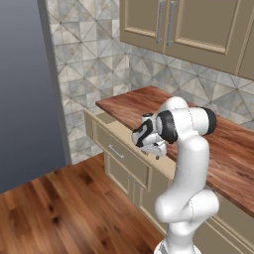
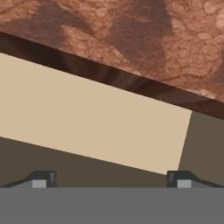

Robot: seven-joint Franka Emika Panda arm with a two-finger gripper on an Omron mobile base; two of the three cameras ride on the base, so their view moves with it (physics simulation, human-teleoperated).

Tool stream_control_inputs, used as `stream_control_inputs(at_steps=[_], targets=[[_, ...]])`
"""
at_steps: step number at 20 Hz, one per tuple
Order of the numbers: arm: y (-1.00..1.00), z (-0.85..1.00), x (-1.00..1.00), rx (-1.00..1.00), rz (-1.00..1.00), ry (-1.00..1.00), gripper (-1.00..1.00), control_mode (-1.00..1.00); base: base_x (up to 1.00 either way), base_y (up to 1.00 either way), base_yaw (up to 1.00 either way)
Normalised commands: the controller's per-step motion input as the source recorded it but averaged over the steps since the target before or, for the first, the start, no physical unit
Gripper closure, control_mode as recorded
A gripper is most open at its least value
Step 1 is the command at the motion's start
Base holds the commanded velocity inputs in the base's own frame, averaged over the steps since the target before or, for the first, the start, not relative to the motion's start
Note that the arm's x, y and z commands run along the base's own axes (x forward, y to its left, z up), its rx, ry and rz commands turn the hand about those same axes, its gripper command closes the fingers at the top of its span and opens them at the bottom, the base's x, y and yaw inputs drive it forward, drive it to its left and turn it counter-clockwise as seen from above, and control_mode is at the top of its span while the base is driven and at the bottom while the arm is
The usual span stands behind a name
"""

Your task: Take a straw from the drawer in front and place it inside the glass cup on the dining counter.

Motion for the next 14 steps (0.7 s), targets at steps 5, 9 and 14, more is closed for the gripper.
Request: stream_control_inputs(at_steps=[5, 9, 14], targets=[[-0.05, -0.27, 0.36, 0.00, 0.01, 0.00, -1.00, -1.00, 0.00, 0.00, 0.00], [0.00, -0.35, 0.16, 0.00, 0.00, 0.00, -1.00, -1.00, 0.00, 0.00, 0.00], [0.25, -0.46, -0.16, 0.04, 0.00, 0.00, -1.00, -1.00, 0.00, 0.00, 0.00]])
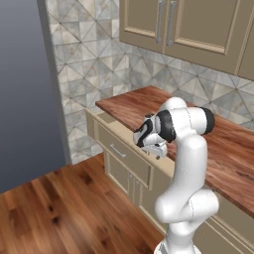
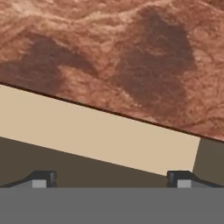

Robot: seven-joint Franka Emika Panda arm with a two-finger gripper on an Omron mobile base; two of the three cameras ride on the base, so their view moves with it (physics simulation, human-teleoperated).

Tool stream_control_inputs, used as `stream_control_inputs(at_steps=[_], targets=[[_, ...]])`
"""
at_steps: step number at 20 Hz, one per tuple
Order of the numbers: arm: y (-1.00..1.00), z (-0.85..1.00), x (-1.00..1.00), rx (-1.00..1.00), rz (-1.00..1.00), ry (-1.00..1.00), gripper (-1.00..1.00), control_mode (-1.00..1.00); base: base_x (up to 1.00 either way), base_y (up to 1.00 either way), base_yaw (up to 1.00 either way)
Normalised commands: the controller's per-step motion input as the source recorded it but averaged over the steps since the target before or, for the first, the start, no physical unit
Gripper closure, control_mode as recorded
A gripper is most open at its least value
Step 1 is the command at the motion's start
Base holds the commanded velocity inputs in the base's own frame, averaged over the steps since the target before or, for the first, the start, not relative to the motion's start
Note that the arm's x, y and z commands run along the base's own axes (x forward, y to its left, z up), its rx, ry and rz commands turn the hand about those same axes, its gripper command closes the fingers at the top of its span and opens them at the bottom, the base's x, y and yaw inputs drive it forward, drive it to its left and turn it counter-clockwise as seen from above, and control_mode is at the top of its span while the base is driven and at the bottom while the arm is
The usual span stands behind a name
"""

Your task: Take a straw from the drawer in front and place it inside the glass cup on the dining counter.

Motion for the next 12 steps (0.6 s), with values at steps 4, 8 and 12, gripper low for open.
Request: stream_control_inputs(at_steps=[4, 8, 12], targets=[[0.71, -0.49, -0.44, 0.07, 0.00, 0.00, -1.00, -1.00, 0.00, 0.00, 0.00], [0.88, -0.42, -0.34, 0.07, 0.01, 0.05, -1.00, -1.00, 0.00, 0.00, 0.00], [0.95, -0.14, -0.32, 0.07, 0.05, 0.08, -1.00, -1.00, 0.00, 0.00, 0.00]])
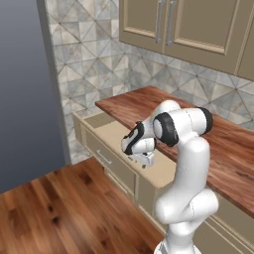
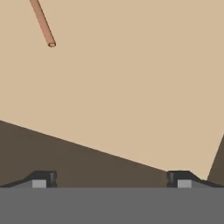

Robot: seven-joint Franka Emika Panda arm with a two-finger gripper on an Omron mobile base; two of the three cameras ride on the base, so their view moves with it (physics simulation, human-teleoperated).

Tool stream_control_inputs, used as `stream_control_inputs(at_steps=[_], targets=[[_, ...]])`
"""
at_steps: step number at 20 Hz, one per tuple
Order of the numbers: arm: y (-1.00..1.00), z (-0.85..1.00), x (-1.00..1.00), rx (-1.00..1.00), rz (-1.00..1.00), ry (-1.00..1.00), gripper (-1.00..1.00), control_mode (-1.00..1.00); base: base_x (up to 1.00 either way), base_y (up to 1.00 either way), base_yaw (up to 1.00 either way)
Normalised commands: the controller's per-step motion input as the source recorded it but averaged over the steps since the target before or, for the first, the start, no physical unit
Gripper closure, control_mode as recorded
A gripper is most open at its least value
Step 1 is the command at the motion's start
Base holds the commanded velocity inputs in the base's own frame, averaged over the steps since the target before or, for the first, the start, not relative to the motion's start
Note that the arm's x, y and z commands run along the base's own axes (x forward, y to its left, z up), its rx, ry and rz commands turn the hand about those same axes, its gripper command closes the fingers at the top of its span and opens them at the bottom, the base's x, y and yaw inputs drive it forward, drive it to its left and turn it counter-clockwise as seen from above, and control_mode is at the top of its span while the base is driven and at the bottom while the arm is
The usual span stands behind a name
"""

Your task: Take a straw from the drawer in front and place it inside the glass cup on the dining counter.

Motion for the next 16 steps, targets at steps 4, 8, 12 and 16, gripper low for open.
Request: stream_control_inputs(at_steps=[4, 8, 12, 16], targets=[[1.00, 0.00, -0.25, 0.05, 0.12, 0.15, -1.00, -1.00, 0.00, 0.00, 0.00], [1.00, 0.00, -0.27, 0.02, 0.16, 0.21, -1.00, -1.00, 0.00, 0.00, 0.00], [1.00, 0.00, -0.24, 0.00, 0.16, 0.23, -1.00, -1.00, 0.00, 0.00, 0.00], [1.00, -0.03, -0.33, 0.00, 0.18, 0.20, -1.00, -1.00, 0.00, 0.00, 0.00]])
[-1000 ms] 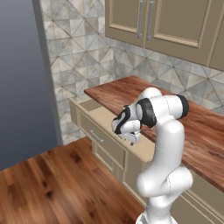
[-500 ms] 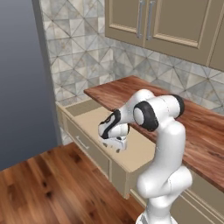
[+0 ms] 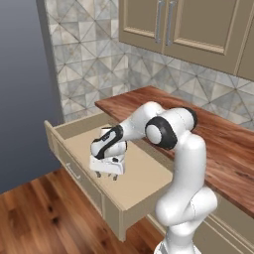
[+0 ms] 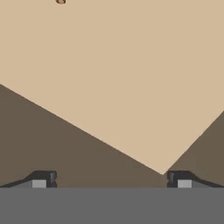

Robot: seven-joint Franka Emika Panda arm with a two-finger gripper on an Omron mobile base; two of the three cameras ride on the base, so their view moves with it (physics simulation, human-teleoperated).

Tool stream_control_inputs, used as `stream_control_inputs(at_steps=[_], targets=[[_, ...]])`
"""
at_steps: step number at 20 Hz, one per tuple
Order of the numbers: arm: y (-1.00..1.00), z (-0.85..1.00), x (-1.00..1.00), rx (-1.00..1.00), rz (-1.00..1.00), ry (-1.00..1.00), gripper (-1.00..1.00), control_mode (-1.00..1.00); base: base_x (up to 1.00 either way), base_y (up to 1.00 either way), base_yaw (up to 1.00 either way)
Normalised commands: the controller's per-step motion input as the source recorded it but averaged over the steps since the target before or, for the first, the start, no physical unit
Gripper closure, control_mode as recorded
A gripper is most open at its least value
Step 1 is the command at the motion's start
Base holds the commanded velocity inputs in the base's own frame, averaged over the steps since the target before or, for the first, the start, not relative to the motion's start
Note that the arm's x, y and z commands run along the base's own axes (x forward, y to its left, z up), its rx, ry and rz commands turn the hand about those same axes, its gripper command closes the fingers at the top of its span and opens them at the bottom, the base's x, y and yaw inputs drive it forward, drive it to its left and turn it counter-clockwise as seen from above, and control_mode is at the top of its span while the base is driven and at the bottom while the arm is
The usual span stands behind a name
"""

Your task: Take a straw from the drawer in front and place it inside the glass cup on the dining counter.

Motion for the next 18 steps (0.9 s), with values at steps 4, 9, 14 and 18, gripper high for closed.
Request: stream_control_inputs(at_steps=[4, 9, 14, 18], targets=[[1.00, -0.11, -0.36, 0.00, 0.18, 0.18, -1.00, -1.00, 0.00, 0.00, 0.00], [0.06, 0.47, -0.16, 0.02, 0.05, 0.01, -1.00, -1.00, 0.00, 0.00, 0.00], [-0.87, 0.64, 0.21, 0.03, 0.00, -0.02, -1.00, -1.00, 0.00, 0.00, 0.00], [-0.85, -0.05, 0.48, 0.01, 0.00, 0.00, -1.00, -1.00, 0.00, 0.00, 0.00]])
